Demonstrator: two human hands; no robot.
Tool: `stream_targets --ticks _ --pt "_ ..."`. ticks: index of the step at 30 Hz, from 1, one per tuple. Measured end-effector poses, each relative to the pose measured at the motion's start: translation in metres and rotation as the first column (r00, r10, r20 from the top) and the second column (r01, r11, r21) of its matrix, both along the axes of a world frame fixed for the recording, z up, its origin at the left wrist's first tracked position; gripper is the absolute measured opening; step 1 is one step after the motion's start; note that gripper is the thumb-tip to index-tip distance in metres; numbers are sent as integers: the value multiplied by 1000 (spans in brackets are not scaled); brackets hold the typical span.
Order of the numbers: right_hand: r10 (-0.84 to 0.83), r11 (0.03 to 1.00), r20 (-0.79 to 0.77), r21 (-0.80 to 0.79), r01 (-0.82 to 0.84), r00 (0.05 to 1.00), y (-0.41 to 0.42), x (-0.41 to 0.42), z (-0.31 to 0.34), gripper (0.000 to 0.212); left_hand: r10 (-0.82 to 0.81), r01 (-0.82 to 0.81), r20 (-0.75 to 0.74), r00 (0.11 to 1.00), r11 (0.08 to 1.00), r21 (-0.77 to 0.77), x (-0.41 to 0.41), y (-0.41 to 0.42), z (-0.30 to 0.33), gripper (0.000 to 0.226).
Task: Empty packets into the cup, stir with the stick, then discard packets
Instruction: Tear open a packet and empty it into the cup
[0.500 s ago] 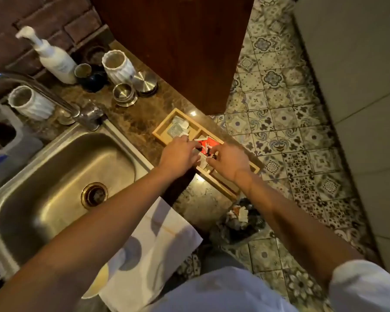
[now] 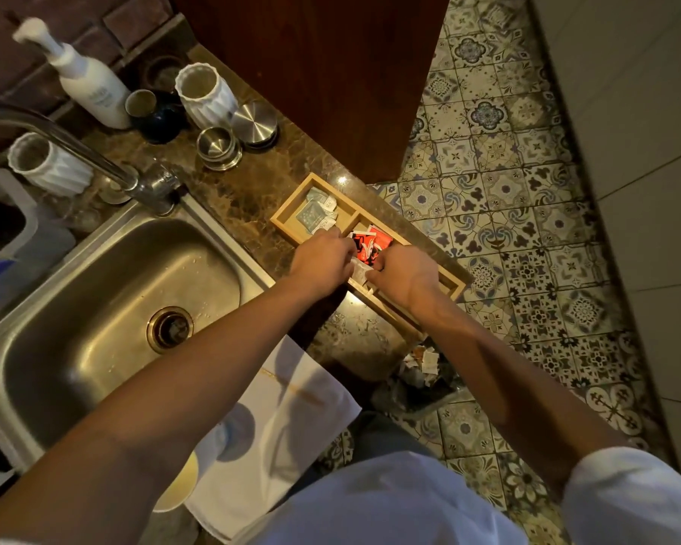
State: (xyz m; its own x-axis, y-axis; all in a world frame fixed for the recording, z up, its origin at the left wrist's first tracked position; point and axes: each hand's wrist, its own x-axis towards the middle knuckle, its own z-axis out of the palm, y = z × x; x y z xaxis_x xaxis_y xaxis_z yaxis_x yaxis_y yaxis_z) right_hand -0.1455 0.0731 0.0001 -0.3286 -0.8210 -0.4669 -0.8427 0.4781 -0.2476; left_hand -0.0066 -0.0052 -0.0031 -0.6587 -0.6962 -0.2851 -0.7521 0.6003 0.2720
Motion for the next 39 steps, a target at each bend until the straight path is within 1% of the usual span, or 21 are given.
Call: stream_targets --ticks 8,10,15,17,19,21,24,27,29,32,36,39 --pt "-11 997 18 -70 12 1000 8 5 -8 14 -5 7 -42 999 999 42 7 1 1 16" --pt "-24 996 54 -88 28 998 10 6 -9 14 -18 20 -54 998 999 34 9 0 3 13" --pt "-29 988 143 -148 50 989 16 6 -3 14 21 -15 -107 994 999 50 20 3 13 10" --pt "-30 977 186 -204 68 982 18 4 3 13 28 -23 -137 990 999 38 25 5 19 10" --pt "-5 953 261 -292 84 965 20 2 11 12 41 -40 -184 982 999 7 31 8 25 14" --pt "48 914 332 -394 93 942 22 1 22 12 62 -69 -243 968 997 -20 39 13 36 18" --pt "153 863 372 -502 59 915 23 1 44 12 120 -132 -339 933 991 -13 52 29 57 24" --pt "243 860 422 -511 8 874 21 6 66 12 223 -228 -423 878 973 39 65 52 79 26" --pt "319 847 439 -530 -45 840 21 15 82 13 299 -305 -477 826 950 68 77 70 91 25" --pt "432 813 464 -572 -112 774 23 35 104 11 428 -427 -583 691 892 149 98 99 105 19" --pt "538 807 489 -534 -252 687 24 66 122 9 575 -567 -613 543 789 238 130 134 112 15" --pt "600 772 482 -556 -307 638 25 90 132 9 636 -645 -669 385 704 297 155 157 116 11"
